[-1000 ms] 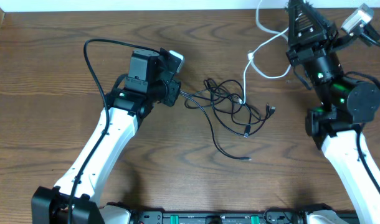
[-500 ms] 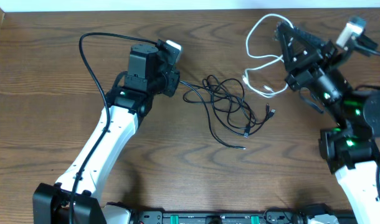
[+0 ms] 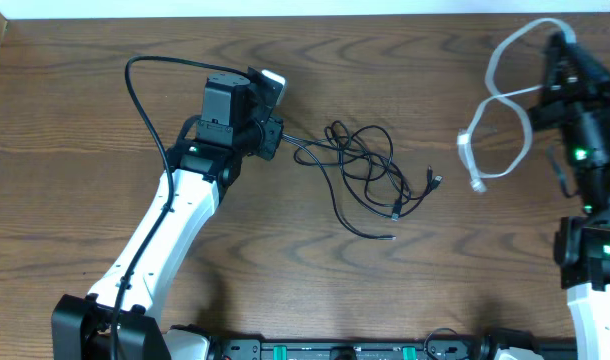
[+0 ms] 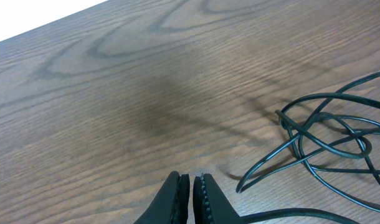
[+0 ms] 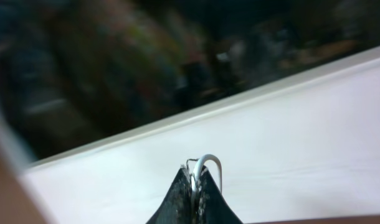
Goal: Untangle cables
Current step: 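Lift the white cable with the right gripper up and off the table, then bring the right gripper back toward the black cable pile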
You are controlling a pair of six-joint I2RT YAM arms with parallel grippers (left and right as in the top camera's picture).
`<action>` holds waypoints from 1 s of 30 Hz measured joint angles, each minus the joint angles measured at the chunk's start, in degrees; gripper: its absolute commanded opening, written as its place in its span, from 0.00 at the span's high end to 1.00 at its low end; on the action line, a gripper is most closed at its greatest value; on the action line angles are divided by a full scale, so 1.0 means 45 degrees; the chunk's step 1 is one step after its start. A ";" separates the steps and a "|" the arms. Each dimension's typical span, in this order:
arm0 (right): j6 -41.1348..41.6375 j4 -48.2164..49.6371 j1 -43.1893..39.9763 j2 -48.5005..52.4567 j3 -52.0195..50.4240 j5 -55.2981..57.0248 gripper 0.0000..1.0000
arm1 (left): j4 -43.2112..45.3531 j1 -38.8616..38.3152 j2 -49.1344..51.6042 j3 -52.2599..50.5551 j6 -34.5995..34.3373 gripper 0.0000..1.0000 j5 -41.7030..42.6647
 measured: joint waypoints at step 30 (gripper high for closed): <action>-0.7495 0.3929 -1.0632 0.6470 -0.0010 0.1258 0.99 | -0.0758 0.0000 0.0000 0.0000 -0.0180 0.92 0.0005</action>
